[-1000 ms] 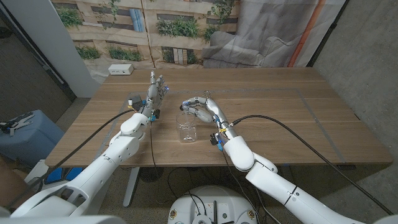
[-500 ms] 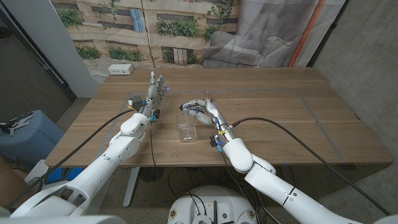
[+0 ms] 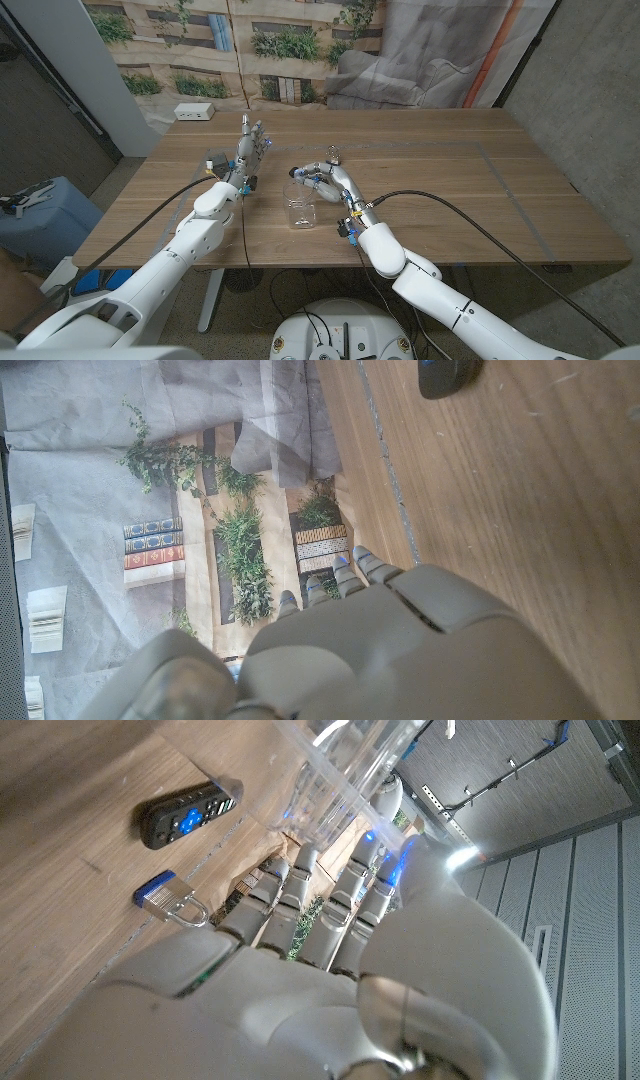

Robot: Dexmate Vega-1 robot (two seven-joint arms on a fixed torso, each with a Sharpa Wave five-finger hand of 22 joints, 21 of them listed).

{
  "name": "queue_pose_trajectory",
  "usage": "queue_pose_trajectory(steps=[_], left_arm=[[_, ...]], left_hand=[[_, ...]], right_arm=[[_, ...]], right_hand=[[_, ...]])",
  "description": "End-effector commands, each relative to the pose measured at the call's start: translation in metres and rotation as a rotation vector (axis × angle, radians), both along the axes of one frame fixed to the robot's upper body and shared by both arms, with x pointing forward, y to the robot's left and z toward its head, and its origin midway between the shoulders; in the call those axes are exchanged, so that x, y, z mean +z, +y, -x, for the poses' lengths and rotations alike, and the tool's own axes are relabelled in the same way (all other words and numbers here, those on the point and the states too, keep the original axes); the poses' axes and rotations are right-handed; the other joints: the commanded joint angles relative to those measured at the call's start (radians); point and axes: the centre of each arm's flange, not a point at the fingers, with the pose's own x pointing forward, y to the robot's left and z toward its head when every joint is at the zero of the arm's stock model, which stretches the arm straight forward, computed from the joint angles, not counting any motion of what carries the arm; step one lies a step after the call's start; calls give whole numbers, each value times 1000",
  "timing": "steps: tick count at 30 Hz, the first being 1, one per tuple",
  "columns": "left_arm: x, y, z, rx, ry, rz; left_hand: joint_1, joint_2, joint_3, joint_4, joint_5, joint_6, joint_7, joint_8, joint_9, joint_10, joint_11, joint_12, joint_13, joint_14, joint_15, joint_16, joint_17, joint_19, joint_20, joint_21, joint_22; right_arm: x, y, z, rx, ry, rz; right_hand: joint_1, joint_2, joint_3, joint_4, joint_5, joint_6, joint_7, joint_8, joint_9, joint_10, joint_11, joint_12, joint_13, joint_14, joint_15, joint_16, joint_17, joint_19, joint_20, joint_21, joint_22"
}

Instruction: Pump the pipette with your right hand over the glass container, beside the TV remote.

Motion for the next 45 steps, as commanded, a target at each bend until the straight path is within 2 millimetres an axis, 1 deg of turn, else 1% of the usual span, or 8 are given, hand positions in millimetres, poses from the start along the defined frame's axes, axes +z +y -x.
queue_pose_trajectory(steps=[1, 10, 20, 31, 37, 45], left_arm=[[0, 0, 0, 0, 0, 0], [0, 0, 0, 0, 0, 0], [0, 0, 0, 0, 0, 0], [0, 0, 0, 0, 0, 0], [0, 0, 0, 0, 0, 0], [0, 0, 0, 0, 0, 0]], left_hand=[[3, 40, -6, 0, 8, -2, -6, 6, 2, -1, -3, 4, 6, -8, -115, 6, 2, -7, -88, 6, 2], [3, 40, -6, 0, 8, -1, -6, 6, 2, 1, 1, 5, 6, -8, -115, 6, 2, -7, -89, 6, 2], [3, 40, -6, 0, 8, -1, -6, 6, 2, 0, -3, 5, 6, -8, -115, 6, 2, -7, -88, 6, 2], [4, 40, -7, 0, 8, -1, -6, 6, 2, 0, -3, 5, 6, -8, -116, 6, 2, -6, -89, 6, 2], [3, 40, -7, 0, 8, -1, -6, 6, 2, 1, -1, 5, 6, -8, -114, 6, 2, -6, -89, 6, 2], [3, 40, -7, 0, 8, -1, -6, 6, 2, 1, -3, 5, 6, -8, -115, 6, 2, -7, -88, 6, 2]], right_arm=[[-2, -2, -5, -3, 18, -16], [-2, -3, -8, -4, 20, -28], [-1, -6, -7, -13, 12, -46], [-2, -7, -7, -13, 17, -63], [-4, -7, -7, -13, 23, -74], [-6, -9, -7, -19, 38, -88]], right_hand=[[10, 13, 1, -5, 6, 12, 5, 4, 3, 9, -1, -1, 4, 12, -159, 5, 1, 3, -4, 0, 5], [28, 16, 7, -13, 7, 28, 3, 11, 2, 24, -2, 7, 9, 20, -166, 8, 2, 7, -8, 1, 5], [38, 21, 11, -13, 8, 46, 4, 19, 2, 43, -2, 17, 15, 37, -167, 15, 5, 13, -13, 2, 5], [68, 19, 19, -23, 9, 63, 3, 26, 1, 65, -2, 29, 25, 52, -174, 19, 7, 16, -21, 2, 5], [84, 21, 23, -25, 10, 70, 4, 29, 0, 71, -3, 33, 29, 60, -176, 24, 10, 18, -24, 2, 5], [108, 20, 26, -23, 10, 94, 6, 47, 10, 88, -3, 41, 37, 77, -176, 33, 15, 23, -33, 3, 5]])
